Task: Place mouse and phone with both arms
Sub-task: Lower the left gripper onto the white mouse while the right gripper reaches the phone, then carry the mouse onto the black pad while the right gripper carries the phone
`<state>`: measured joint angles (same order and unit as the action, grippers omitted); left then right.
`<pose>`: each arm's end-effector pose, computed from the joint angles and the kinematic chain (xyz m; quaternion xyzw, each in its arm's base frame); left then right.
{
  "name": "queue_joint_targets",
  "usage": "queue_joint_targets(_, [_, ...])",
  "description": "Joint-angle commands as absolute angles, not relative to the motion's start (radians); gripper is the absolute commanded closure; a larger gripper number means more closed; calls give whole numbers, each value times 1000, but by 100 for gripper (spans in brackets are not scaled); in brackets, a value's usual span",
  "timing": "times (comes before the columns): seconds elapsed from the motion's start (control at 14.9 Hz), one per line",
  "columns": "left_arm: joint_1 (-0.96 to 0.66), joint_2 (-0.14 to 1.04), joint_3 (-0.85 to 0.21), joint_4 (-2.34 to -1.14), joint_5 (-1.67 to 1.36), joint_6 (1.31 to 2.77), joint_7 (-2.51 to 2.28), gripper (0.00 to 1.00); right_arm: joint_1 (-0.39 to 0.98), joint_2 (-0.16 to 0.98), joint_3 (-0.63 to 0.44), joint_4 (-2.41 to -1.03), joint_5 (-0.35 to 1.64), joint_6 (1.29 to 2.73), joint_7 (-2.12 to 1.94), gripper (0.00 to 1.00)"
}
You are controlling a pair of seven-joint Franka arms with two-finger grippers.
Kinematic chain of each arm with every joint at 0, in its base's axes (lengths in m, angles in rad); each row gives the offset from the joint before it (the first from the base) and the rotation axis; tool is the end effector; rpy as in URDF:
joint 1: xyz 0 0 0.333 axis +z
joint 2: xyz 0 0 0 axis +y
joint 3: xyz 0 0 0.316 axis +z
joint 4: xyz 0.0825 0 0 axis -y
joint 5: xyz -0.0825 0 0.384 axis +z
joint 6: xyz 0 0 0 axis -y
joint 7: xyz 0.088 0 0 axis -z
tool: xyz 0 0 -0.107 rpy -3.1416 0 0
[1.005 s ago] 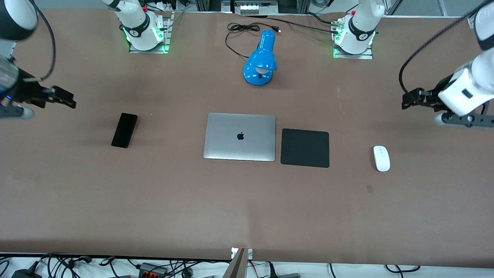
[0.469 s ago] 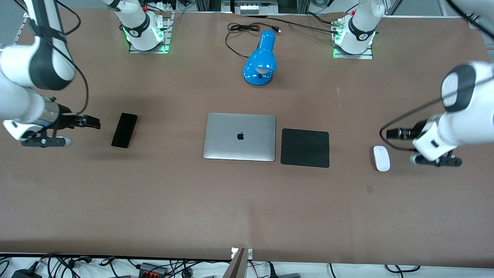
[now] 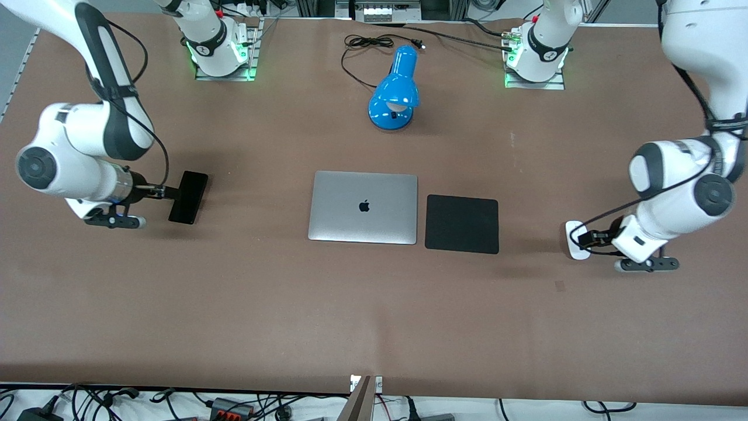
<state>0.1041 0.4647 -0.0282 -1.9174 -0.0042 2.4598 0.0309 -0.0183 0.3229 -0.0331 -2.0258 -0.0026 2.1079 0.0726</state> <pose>0.6338 0.0491 0.2571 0.9989 0.0258 0.0393 0.0056 0.5692 -0.0291 0.2710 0.9909 -0.0605 -0.1200 0.0076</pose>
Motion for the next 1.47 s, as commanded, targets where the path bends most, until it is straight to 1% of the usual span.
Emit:
queue_joint_targets(0.0, [118,459,-32,-2058,18,2693,58,0,-18,376,-35,-2037,-15,2154,112,0])
queue_joint_targets(0.07, [118,475,-32,-2084,18,2754,58,0,-18,402,-35,-2037,-9,2175,115,0])
queue_joint_targets(0.27, [118,514,-32,-2123,18,2871,60,0,-18,448,-35,-2043,-5,2198,207,0])
queue_joint_targets(0.6, [130,551,-32,-2125,18,2908,61,0,-15,483,-32,-2043,3,2229,247,0])
queue_joint_targets(0.67, [132,555,-32,-2125,18,2911,61,7,-17,492,-32,-2042,5,2230,247,0])
queue_joint_targets(0.74, [132,555,-32,-2125,18,2910,61,23,-17,495,-32,-2042,12,2232,247,0])
queue_joint_targets(0.8, [132,555,-34,-2125,18,2910,61,35,-17,497,-32,-2043,21,2233,247,0])
queue_joint_targets(0.87, [133,554,-34,-2122,18,2910,61,45,-17,500,-32,-2043,25,2233,247,0])
queue_joint_targets(1.01, [133,548,-34,-2121,18,2907,58,58,-17,506,-31,-2042,26,2238,247,0])
queue_joint_targets(1.07, [133,546,-34,-2118,18,2905,58,61,-17,506,-31,-2043,26,2244,247,0])
queue_joint_targets(1.14, [133,543,-34,-2117,18,2904,57,62,-17,508,-31,-2043,26,2246,247,0])
queue_joint_targets(1.34, [132,514,-37,-2111,18,2895,52,62,-17,514,-31,-2048,26,2246,247,0])
queue_joint_targets(1.41, [129,494,-46,-2103,18,2857,51,62,-17,514,-31,-2051,26,2246,247,0])
